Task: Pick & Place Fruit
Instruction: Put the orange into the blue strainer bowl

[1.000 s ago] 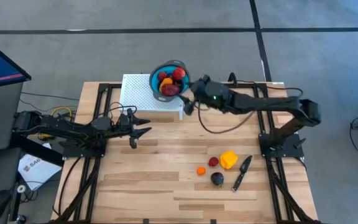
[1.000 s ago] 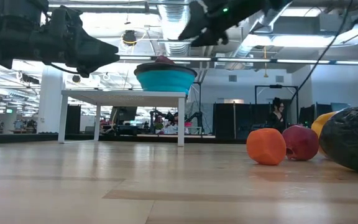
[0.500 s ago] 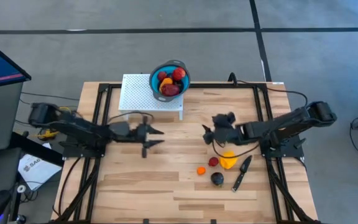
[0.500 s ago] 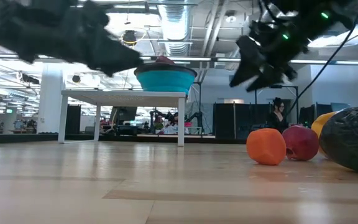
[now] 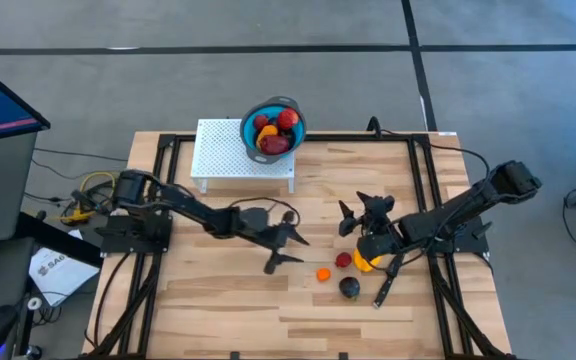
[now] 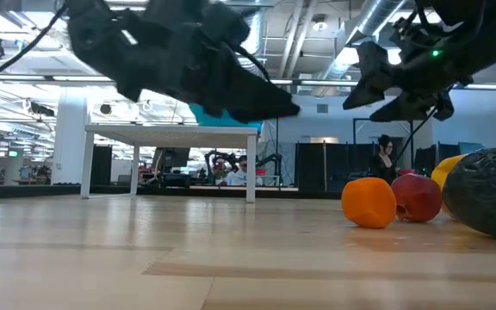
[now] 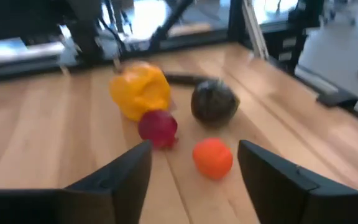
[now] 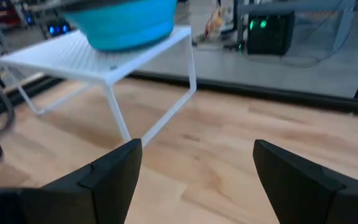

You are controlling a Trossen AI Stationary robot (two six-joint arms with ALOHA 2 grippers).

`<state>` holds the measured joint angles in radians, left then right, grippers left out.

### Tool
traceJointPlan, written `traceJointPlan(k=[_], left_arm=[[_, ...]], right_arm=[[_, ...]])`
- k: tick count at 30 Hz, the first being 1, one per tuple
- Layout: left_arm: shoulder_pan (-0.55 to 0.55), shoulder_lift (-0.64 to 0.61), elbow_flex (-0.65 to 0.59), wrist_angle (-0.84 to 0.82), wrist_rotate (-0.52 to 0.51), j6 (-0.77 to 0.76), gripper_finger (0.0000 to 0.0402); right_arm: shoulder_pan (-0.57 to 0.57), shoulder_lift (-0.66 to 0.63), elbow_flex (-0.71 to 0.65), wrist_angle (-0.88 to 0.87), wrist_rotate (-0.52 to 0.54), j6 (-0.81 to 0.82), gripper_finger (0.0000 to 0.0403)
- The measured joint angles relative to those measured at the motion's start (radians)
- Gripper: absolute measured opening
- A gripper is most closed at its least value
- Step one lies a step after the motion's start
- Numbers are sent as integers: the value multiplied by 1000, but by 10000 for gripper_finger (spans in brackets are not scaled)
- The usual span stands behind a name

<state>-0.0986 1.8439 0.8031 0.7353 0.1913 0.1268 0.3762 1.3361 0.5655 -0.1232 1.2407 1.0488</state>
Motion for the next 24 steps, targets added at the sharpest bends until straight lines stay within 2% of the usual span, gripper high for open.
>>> traceJointPlan(k=[3,6,15,20,24], left_arm=[[-3,62,81,-78,1,47,264],[-15,129,144,-86,0,82,274],[-66,287,260,-83,29,77,257],[-97,353,308,-81,-107,76,247],[-111,366,317,-77,-151,52,239]], right_arm=[[4,0,0,2,18,0,301],[7,0,0,4,17,11,301],[50,0,0,-2,15,26,301],[49,0,0,-2,13,26,301],[48,0,0,-4,12,25,301]])
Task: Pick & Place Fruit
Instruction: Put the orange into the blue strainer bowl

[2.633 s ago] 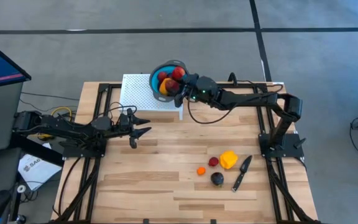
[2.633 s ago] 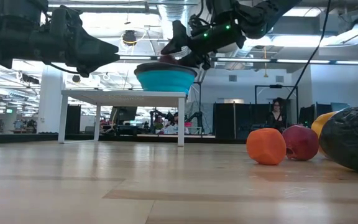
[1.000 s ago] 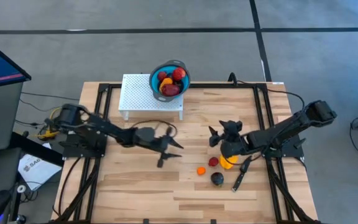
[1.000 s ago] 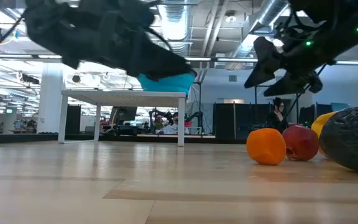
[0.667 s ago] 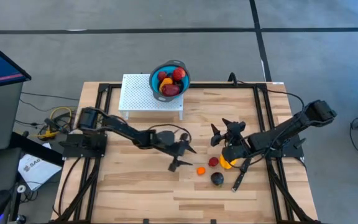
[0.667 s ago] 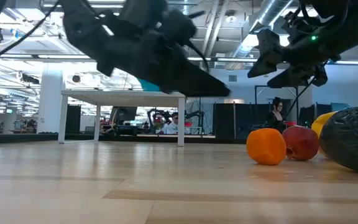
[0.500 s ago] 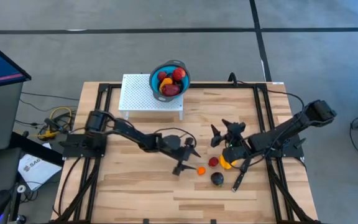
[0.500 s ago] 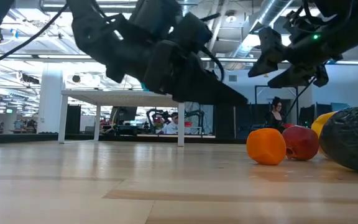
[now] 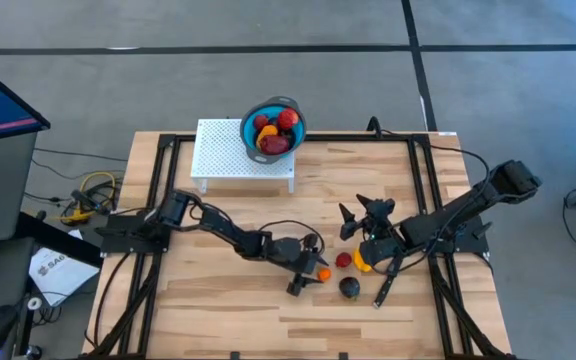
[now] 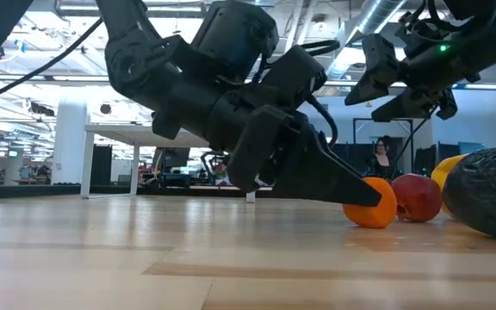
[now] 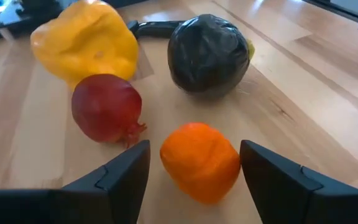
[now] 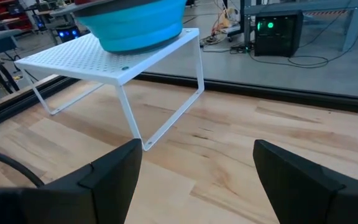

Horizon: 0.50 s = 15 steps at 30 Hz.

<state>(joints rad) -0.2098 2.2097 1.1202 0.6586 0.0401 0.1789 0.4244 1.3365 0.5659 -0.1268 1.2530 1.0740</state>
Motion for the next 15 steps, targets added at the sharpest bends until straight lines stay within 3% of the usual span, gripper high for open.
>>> traceJointPlan(k=[15], left_arm=[[-14,0,0,2,-25,-44,140]], right_arm=[[2,0,0,0,-26,-11,301]])
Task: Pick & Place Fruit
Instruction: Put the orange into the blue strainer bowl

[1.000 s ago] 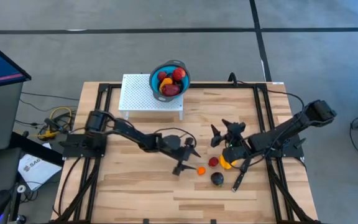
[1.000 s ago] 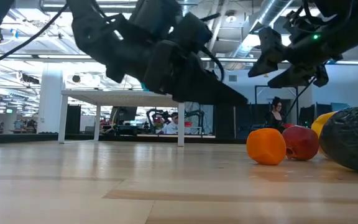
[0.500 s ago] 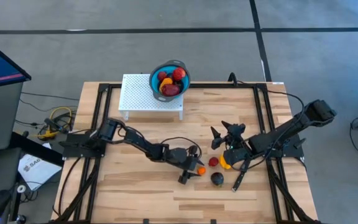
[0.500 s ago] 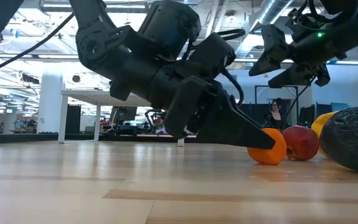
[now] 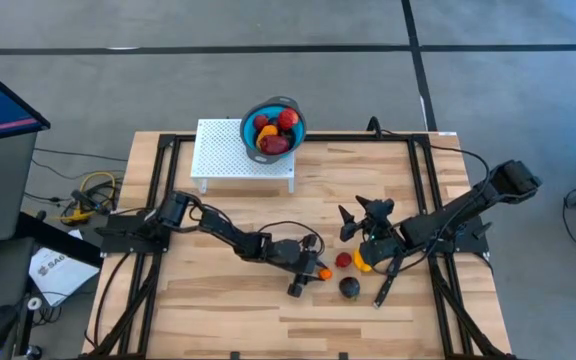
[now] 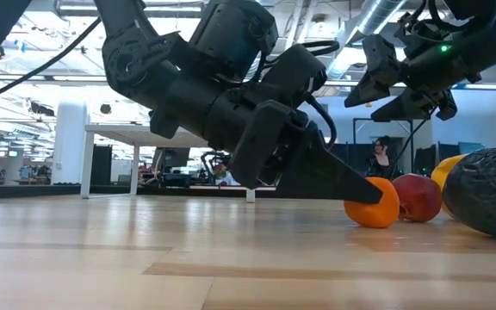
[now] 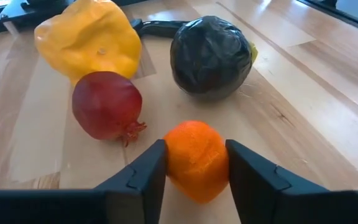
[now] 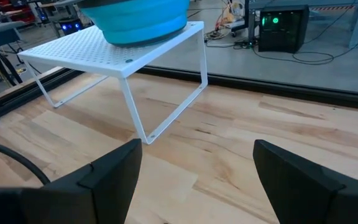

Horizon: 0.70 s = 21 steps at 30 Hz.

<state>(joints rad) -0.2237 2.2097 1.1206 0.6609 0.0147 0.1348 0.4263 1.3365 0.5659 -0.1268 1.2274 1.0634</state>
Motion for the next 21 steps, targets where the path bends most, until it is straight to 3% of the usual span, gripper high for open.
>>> traceJointPlan(k=[4,8,14,21], left_arm=[[-11,-19,-6,-4,-1,-47,135],[-32,-129,-48,-19,-8,-60,136],[-32,-425,-209,-86,-108,-65,136],[-25,-825,-384,-81,-334,-60,136]], right_arm=[[0,0,0,0,0,0,301],[-2,4,1,-9,-17,-1,301],[-24,48,1,8,-26,-42,301],[-74,148,2,127,-23,-53,301]])
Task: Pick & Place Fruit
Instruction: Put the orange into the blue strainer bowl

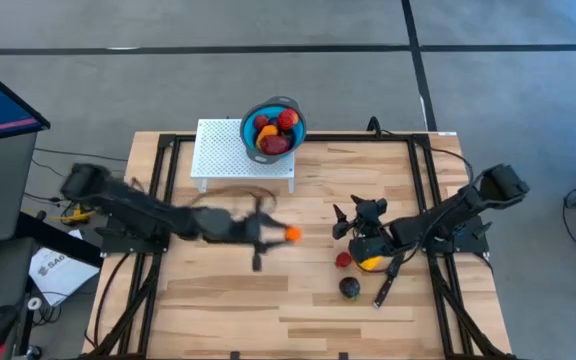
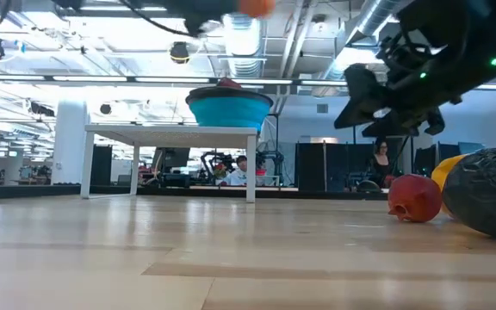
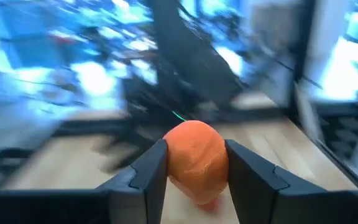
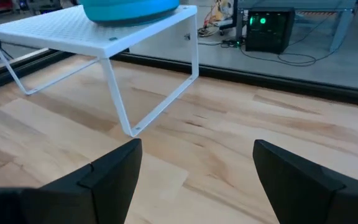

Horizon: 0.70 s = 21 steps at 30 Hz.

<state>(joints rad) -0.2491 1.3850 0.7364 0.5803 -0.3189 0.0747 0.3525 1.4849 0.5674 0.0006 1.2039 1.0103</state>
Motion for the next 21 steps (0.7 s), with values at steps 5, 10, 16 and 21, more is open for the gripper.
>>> traceJointPlan(k=[5,10,16,21], left_arm=[[65,-215,-50,-42,-264,30,136],[250,-324,-51,-208,-341,33,136],[486,-323,-52,-286,-266,49,136],[635,-298,-51,-285,-123,-3,136]], right_arm=[[-46,82,0,212,0,-118,302],[-94,135,0,490,-40,-414,302],[-147,153,14,648,-161,-679,302],[-191,152,15,643,-215,-726,302]])
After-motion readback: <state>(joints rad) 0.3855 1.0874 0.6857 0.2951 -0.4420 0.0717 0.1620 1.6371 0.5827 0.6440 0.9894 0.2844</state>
